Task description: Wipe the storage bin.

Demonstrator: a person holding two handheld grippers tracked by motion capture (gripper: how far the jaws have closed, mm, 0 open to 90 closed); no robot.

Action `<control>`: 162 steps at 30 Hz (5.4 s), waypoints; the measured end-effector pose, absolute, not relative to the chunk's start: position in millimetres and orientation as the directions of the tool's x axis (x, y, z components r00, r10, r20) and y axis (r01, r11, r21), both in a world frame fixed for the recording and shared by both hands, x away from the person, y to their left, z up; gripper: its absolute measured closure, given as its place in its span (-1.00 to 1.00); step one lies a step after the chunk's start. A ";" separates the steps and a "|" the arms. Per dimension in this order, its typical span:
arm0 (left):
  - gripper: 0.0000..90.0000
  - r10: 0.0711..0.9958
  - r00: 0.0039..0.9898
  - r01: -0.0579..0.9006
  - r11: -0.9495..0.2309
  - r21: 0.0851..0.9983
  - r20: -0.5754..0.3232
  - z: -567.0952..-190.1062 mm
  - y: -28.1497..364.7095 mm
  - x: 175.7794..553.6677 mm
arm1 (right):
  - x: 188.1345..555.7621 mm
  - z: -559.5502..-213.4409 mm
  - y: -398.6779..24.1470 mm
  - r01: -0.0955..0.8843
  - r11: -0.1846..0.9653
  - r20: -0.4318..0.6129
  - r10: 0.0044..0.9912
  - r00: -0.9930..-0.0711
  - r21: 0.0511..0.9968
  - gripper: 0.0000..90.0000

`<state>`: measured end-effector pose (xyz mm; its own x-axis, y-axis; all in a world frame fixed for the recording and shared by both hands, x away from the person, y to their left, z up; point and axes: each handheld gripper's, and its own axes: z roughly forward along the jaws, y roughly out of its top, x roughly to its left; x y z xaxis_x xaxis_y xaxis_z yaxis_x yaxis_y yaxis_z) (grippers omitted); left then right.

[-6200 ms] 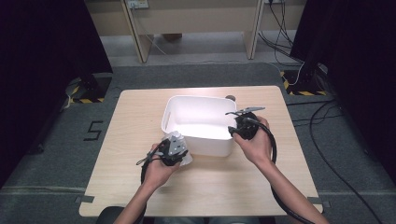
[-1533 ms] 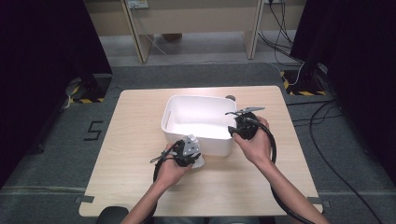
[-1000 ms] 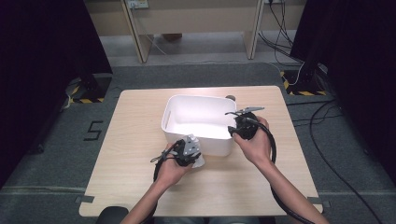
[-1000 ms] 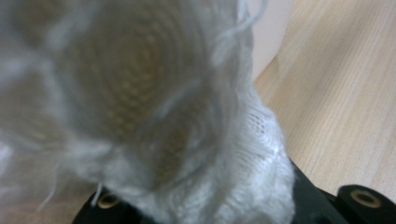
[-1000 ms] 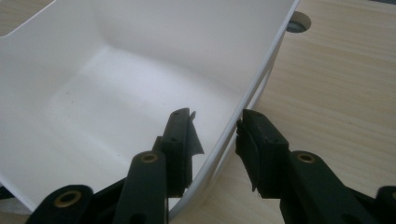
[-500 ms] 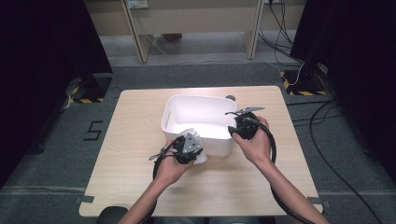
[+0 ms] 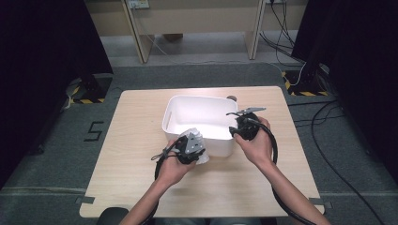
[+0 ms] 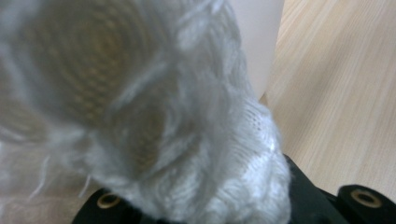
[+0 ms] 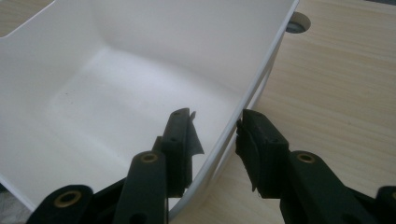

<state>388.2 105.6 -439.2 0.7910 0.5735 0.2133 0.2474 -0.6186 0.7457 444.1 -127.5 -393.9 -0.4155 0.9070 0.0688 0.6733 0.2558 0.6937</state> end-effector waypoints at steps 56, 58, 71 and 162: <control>0.80 0.570 0.795 0.220 -0.590 0.777 0.208 -432.4 93.9 385.1 | 444.4 -393.9 -127.4 0.674 0.254 0.071 0.907 -0.414 0.694 0.43; 0.80 0.569 0.795 0.220 -0.593 0.775 0.209 -433.7 93.3 385.1 | 444.4 -393.9 -127.4 0.674 0.253 0.071 0.908 -0.414 0.694 0.43; 0.80 0.557 0.803 0.232 -0.621 0.749 0.213 -448.7 88.5 387.1 | 444.4 -393.9 -127.5 0.674 0.253 0.071 0.907 -0.415 0.694 0.43; 0.80 0.524 0.830 0.227 -0.633 0.740 0.193 -457.4 65.8 389.5 | 445.1 -394.1 -127.5 0.670 0.257 0.068 0.906 -0.418 0.697 0.44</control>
